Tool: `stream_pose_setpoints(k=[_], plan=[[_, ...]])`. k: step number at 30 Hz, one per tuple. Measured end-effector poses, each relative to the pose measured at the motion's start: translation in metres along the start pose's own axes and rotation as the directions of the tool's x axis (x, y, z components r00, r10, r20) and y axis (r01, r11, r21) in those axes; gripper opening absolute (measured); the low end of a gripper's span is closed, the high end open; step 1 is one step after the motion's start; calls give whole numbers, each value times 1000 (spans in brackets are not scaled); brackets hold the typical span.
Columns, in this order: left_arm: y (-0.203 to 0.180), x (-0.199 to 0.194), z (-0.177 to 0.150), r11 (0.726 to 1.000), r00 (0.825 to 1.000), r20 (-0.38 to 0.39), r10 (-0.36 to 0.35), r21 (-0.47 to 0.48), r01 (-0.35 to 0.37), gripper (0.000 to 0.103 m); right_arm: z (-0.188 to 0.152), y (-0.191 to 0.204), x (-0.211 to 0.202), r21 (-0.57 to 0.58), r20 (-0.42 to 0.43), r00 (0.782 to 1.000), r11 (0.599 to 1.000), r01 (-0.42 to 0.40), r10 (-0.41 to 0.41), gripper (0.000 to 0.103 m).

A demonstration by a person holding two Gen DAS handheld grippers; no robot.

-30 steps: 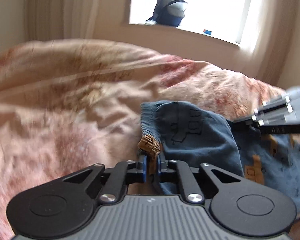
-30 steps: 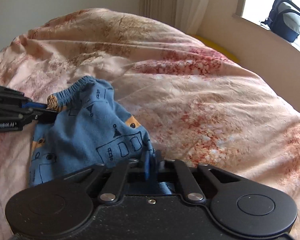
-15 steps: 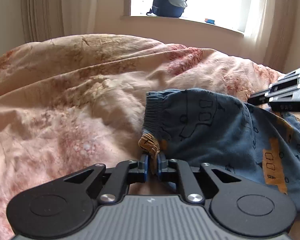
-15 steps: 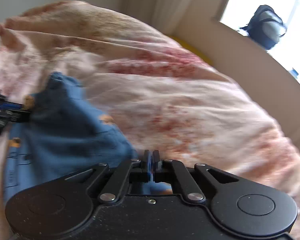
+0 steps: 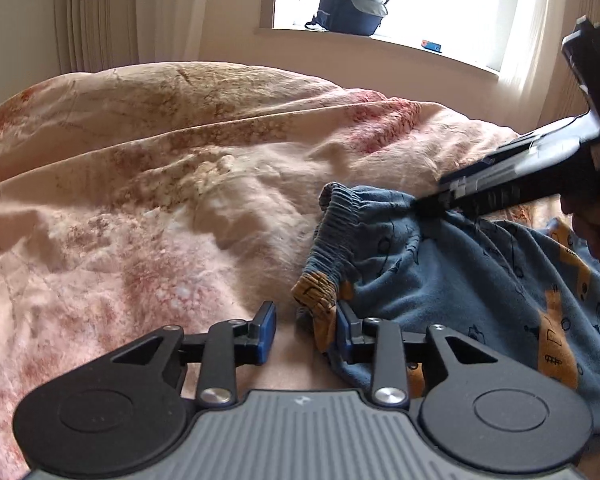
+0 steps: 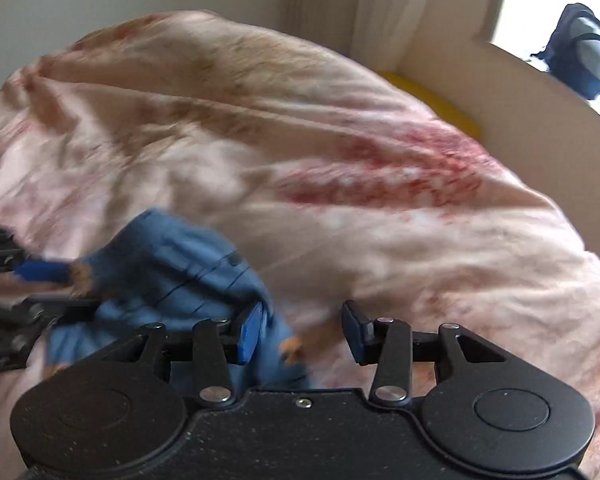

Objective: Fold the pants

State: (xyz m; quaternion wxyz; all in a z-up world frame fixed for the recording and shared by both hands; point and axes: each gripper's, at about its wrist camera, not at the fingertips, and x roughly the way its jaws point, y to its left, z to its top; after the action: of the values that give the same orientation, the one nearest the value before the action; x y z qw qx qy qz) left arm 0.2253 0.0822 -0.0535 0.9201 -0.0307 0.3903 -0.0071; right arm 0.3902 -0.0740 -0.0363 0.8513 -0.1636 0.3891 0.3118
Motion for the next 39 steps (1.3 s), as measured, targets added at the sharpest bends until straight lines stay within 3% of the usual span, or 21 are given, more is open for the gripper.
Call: stream_pose_setpoints(k=[2,5,7,9,11,13,14,16,17,19,21,22,24,27,30,31,34,36,37,39], plan=[[2,0,1,1000,1000,0,-7,-11,7,40,-1,-5,-15,20,47,993,994,104,-105,50],[3,-4,2,1000,999,30,16,-12,-16,57,-14,-24,-52,86,83,991,991,99,-106,56],[4,-8,4,1000,998,63,21,0,-21,71,-34,-33,-85,145,108,988,985,96,-112,77],[4,-11,6,1000,996,93,5,20,-7,92,-63,-37,-110,192,101,985,974,116,-138,85],[2,-12,5,999,993,117,5,32,-8,93,-95,-36,-128,208,53,987,969,136,-150,87],[-4,-6,4,996,995,94,29,86,-37,94,-129,-32,-136,182,-22,977,960,214,-213,92],[-8,0,3,990,995,76,70,117,-79,94,-143,-31,-133,154,-74,960,948,277,-269,92],[-13,8,1,971,986,67,150,175,-160,97,-167,-34,-128,124,-145,902,897,424,-407,92],[-13,6,1,968,984,87,154,184,-168,97,-174,-38,-132,163,-134,895,881,444,-427,92],[-16,-6,6,963,973,146,178,179,-203,96,-183,-46,-155,324,-63,904,847,420,-424,92],[-23,-21,16,971,972,213,102,191,-144,101,-194,-52,-179,466,34,918,819,336,-396,100],[-31,-26,24,974,972,229,43,206,-92,102,-197,-53,-185,490,57,931,823,289,-361,102],[-53,-30,43,962,972,216,-89,270,28,103,-198,-53,-188,439,71,962,874,209,-265,102],[-100,-18,72,907,961,130,-245,380,181,103,-205,-49,-181,379,36,980,910,166,-194,102],[-152,15,90,832,954,-6,-301,486,266,102,-210,-45,-169,354,-14,991,926,128,-131,102],[-168,28,95,809,955,-46,-293,521,273,101,-210,-42,-164,339,-36,992,932,126,-121,102],[-203,62,101,749,953,-174,-247,589,302,69,-213,-40,-154,307,-69,990,941,141,-126,102],[-214,79,101,724,926,-292,-239,582,370,42,-214,-42,-152,310,-71,991,942,132,-115,102],[-218,82,101,713,915,-322,-243,580,394,37,-215,-42,-151,313,-70,991,941,128,-111,102],[-223,82,102,691,898,-355,-262,581,431,6,-217,-44,-153,316,-69,992,941,122,-105,102]])
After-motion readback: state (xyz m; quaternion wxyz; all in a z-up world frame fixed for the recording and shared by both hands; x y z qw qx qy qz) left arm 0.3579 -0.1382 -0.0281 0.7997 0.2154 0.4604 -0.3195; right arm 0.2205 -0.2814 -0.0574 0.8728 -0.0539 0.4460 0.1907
